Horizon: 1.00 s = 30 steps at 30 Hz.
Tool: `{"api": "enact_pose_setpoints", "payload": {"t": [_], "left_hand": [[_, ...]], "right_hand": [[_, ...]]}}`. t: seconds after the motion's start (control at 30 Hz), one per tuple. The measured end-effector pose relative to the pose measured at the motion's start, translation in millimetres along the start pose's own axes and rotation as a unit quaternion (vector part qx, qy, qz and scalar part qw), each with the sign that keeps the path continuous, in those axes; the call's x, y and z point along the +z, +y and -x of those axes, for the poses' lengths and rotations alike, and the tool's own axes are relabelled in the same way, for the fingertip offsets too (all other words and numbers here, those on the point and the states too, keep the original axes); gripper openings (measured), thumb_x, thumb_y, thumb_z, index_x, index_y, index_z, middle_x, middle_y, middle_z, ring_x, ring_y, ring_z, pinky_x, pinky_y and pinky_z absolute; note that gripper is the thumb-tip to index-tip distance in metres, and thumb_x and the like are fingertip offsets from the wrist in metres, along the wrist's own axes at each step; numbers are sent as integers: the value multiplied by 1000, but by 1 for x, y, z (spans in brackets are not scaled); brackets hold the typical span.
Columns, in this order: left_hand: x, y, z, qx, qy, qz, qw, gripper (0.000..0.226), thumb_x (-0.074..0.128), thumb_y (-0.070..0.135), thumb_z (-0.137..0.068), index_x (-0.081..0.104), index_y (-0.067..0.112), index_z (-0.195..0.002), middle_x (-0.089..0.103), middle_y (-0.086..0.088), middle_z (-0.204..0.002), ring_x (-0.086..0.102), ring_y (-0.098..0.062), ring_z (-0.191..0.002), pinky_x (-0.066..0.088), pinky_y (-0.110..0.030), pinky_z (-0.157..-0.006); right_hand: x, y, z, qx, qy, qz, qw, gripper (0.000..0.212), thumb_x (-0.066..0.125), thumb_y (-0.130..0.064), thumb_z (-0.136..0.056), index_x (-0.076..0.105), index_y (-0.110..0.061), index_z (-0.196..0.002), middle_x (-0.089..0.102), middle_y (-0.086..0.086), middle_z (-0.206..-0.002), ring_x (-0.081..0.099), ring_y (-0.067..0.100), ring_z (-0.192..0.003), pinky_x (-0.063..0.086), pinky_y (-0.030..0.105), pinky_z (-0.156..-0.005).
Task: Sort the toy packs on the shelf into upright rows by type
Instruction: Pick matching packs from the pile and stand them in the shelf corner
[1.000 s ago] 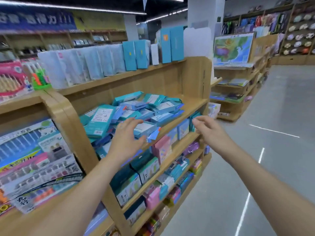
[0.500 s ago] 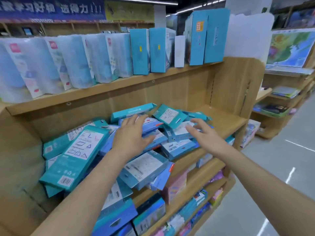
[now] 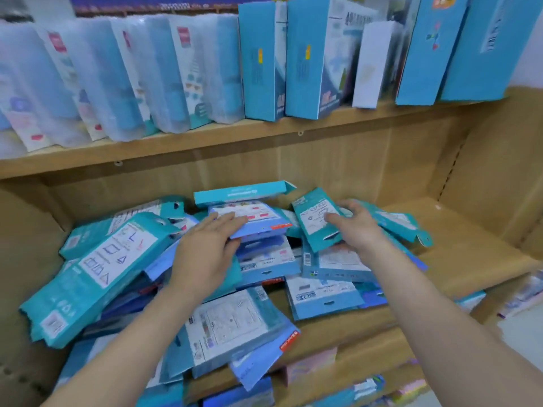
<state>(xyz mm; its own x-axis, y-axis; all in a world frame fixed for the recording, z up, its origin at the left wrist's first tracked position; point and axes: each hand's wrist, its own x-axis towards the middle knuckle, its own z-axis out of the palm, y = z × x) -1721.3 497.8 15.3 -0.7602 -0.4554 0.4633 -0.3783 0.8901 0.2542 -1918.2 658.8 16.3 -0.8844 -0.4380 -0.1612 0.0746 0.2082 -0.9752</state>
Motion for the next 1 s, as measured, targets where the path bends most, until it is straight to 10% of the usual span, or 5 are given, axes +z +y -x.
{"api": "enact_pose_setpoints", "payload": {"t": [0.2,0.57,0.77,0.9,1.0], "left_hand": [[-13,14,-12,-177,112,170,963,21,55,17,-94,68,29,-105,61,7,-66,49,3,-49,33,-12,-48],[-13,58,9,-118,61,-92,987,63,57,-14,-67,61,14,-124,52,-13,-136,41,-37,-128,32,-47,-109],[-10,114,14,59,53,-122,989,85,73,3,-70,34,24,-143,32,-9,-151,28,-31,-137,25,-46,-112],[-5,130,22,74,16,-113,991,46,61,46,-75,53,32,-119,67,-1,-115,62,-22,-107,45,-43,-96],[-13,158,41,-129,10,181,975,32,52,54,-85,59,27,-100,72,8,-85,65,-8,-72,48,-24,-60]], "right_hand": [[-48,-11,-13,45,-42,-213,975,16,54,-4,-91,63,-7,-104,66,18,-97,66,30,-73,54,25,-45],[-85,15,21,172,-218,-502,819,24,54,-8,-84,68,-5,-103,68,15,-93,66,20,-66,50,19,-45],[-92,24,31,127,-242,-323,906,29,49,-2,-87,66,-5,-110,74,11,-95,70,20,-74,55,26,-57],[-116,17,48,77,-322,-271,904,47,69,-33,-65,73,-8,-104,72,16,-98,71,24,-79,55,27,-60],[-136,6,58,46,-308,-333,890,61,46,-62,-72,76,-14,-96,71,17,-84,69,23,-67,54,26,-52]]}}
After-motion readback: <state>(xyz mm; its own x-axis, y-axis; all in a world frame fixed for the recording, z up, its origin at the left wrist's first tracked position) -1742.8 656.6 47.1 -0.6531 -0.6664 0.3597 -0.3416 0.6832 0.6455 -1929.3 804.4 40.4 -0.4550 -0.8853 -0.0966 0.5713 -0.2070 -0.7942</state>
